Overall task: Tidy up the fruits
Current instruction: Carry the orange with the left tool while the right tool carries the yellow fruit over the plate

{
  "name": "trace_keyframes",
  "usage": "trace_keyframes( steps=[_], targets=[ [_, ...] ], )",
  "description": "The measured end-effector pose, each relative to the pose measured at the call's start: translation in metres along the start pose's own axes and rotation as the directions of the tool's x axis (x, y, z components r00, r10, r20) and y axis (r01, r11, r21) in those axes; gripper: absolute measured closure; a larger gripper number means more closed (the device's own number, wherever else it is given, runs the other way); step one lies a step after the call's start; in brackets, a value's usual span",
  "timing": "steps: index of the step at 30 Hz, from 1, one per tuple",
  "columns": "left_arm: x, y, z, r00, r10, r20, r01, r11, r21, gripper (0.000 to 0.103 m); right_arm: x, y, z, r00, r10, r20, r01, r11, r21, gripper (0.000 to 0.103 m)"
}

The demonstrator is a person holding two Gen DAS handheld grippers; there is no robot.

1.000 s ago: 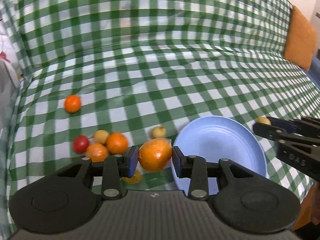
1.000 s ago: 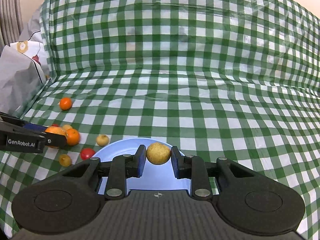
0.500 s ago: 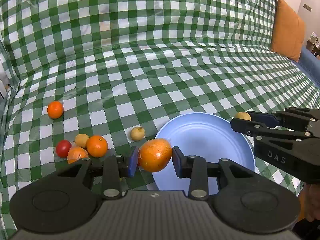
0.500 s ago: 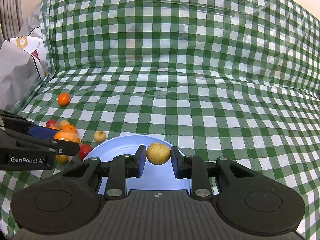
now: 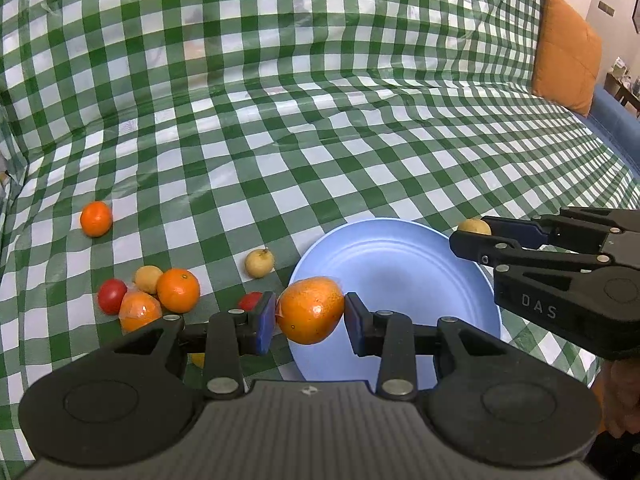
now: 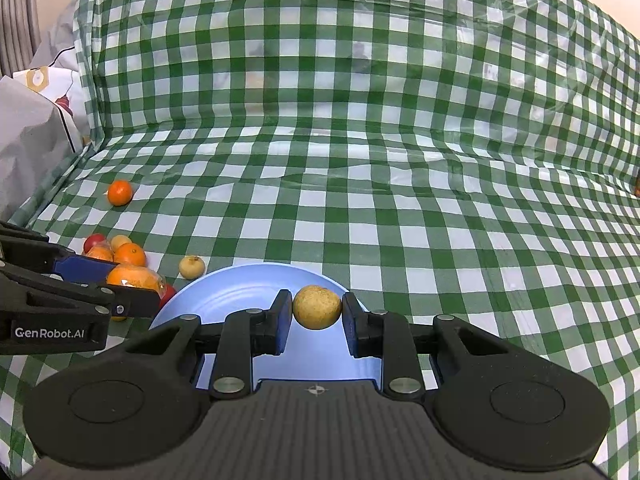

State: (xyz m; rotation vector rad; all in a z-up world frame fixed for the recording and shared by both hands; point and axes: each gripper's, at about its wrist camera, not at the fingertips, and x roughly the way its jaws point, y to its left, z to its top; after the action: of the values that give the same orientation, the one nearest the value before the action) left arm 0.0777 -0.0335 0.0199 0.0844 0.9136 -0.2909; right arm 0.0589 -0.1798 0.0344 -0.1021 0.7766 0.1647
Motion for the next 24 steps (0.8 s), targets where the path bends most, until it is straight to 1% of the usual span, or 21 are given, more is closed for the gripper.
trace_keyframes(
  steps=[20,24],
  targets=[
    [0.0028,-0.005,0.0013,1.0,-0.026,-0.004,0.026,1.0,0.016,0.062,0.0035,0.0038,-0.0028,1.0,-0.005,-0.005,0.005,1.0,-0.006,0.075],
    [0.002,-0.0046,0.0021,0.999,-0.049,-0.003,0.049,0.999,0.009,0.062,0.005,0.0043,-0.0032,1.0,-0.005,-0.009,0.004,1.0,-0.007,0.074]
  ],
)
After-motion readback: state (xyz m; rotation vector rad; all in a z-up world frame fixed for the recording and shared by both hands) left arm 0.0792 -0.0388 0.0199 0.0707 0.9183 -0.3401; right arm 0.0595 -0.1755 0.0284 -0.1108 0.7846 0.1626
